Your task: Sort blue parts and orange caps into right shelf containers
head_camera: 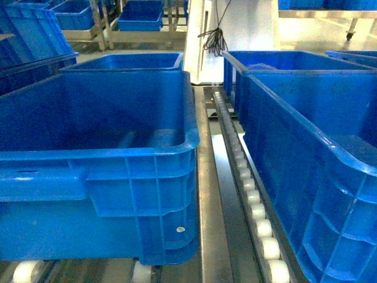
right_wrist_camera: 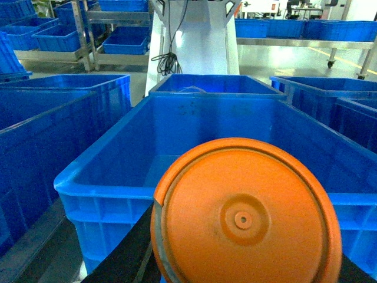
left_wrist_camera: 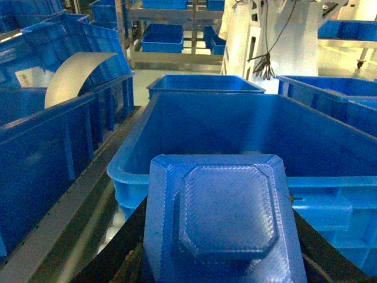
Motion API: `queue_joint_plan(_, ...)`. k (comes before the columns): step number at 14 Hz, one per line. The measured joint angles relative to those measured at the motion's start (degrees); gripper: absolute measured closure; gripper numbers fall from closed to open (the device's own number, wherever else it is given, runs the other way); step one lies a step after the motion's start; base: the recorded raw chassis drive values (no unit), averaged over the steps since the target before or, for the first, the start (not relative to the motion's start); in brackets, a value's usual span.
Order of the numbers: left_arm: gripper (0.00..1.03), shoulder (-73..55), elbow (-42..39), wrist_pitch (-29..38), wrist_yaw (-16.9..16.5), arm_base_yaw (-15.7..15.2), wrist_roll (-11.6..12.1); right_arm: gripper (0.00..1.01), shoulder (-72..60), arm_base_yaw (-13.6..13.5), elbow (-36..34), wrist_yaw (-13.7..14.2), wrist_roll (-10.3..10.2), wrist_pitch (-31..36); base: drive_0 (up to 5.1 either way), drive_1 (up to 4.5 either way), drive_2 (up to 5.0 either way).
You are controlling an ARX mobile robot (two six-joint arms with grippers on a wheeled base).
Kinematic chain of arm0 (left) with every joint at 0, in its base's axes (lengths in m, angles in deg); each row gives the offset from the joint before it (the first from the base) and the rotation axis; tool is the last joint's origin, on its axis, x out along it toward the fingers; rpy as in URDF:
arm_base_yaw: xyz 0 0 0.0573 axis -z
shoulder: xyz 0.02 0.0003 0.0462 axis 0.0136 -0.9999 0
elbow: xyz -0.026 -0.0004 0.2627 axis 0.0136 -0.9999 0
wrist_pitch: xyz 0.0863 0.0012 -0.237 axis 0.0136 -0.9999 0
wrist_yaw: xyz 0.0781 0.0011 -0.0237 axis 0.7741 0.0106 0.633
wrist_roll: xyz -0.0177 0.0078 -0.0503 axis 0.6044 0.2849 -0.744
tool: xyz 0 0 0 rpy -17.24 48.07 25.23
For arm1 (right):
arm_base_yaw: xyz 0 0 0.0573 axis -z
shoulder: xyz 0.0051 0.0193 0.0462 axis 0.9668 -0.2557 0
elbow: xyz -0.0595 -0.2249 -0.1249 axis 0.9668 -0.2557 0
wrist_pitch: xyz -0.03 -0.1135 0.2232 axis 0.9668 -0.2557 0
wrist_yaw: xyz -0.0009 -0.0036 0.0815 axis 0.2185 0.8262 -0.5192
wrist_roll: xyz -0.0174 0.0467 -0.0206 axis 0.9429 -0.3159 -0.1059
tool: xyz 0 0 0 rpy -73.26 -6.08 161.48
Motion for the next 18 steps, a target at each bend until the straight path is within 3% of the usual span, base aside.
queue_joint_plan(18,0.60,0.00,0.00,0.00,0.00,0.00,0.00,0.57,0.00,0.00,0.00,0.00,0.02,0.02,0.0,0.00,0.0)
